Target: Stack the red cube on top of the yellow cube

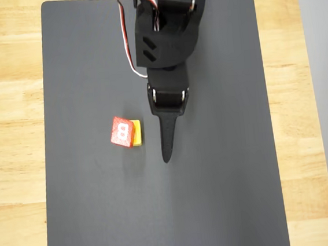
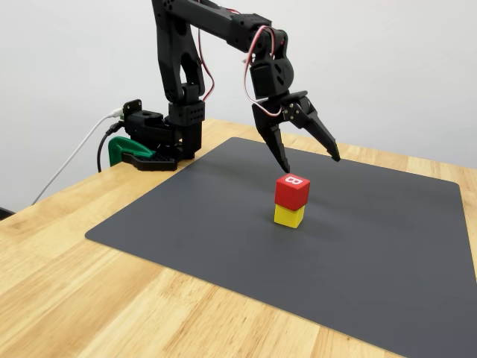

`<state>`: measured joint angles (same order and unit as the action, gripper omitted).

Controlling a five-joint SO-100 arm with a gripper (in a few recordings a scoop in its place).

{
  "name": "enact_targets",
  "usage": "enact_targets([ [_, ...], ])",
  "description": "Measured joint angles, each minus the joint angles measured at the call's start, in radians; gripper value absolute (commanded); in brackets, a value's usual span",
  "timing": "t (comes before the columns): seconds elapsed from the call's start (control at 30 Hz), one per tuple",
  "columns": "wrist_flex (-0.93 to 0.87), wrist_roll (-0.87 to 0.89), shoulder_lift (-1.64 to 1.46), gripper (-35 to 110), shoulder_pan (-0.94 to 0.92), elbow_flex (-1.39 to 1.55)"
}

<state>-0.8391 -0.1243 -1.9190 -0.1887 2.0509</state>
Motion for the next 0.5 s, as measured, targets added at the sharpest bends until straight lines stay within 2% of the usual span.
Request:
enact_targets([
  [0.17, 0.152, -0.021, -0.081, 32, 0.000, 0.117],
  [0.33, 0.273, -0.048, -0.187, 18, 0.012, 0.249],
  [0.5, 0.345, -0.064, -0.347, 7, 0.021, 0.377],
])
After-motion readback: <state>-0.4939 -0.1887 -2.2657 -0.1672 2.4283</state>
